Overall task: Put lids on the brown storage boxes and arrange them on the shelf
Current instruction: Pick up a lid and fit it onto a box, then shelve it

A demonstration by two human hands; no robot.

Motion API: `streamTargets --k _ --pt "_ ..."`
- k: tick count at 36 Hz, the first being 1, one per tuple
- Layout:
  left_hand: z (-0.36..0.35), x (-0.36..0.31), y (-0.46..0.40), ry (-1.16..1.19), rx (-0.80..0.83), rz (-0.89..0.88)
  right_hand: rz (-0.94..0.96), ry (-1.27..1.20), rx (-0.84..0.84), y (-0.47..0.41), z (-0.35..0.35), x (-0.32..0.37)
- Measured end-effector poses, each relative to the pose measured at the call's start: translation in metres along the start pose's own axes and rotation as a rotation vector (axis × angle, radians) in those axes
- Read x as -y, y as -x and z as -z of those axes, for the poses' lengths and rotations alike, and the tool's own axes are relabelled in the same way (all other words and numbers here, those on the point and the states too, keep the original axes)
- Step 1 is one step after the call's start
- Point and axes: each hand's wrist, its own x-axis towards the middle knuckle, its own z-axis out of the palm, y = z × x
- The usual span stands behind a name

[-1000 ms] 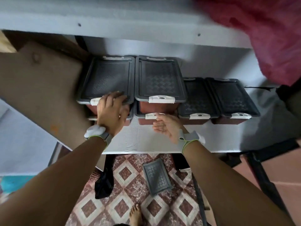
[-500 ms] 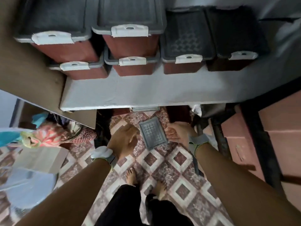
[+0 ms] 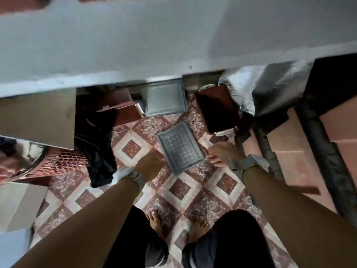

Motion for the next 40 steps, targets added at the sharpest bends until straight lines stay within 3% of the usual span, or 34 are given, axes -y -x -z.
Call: streamTargets --k 7,11,19,25,35,37,40 --pt "-0.095 0.053 -0.118 0.108 -0.032 0.109 0.086 0.061 -0.049 -0.118 -0.003 -0.049" --pt "-0.143 0.081 -0.185 0.222 -0.054 0.122 0.211 0.294 -0.169 -0.181 -0.004 -0.058" --pt "-0.206 0.121 -0.253 0.489 -0.241 0.248 0.295 0.170 -0.252 -0.268 0.009 -0.056" --pt "-0.220 0.136 -0.270 0.438 -0.293 0.393 0.176 0.363 -0.239 -0.292 0.018 -0.064" --pt "-0.235 0.140 -0.288 0.528 -0.345 0.395 0.180 0.588 -0.263 -0.306 0.003 -0.065" --pt "-0.236 0.145 -0.291 0.540 -0.322 0.386 0.208 0.589 -0.302 -0.309 0.000 -0.066" --pt "-0.237 0.155 -0.296 0.578 -0.293 0.342 0.225 0.401 -0.358 -0.307 -0.001 -0.060"
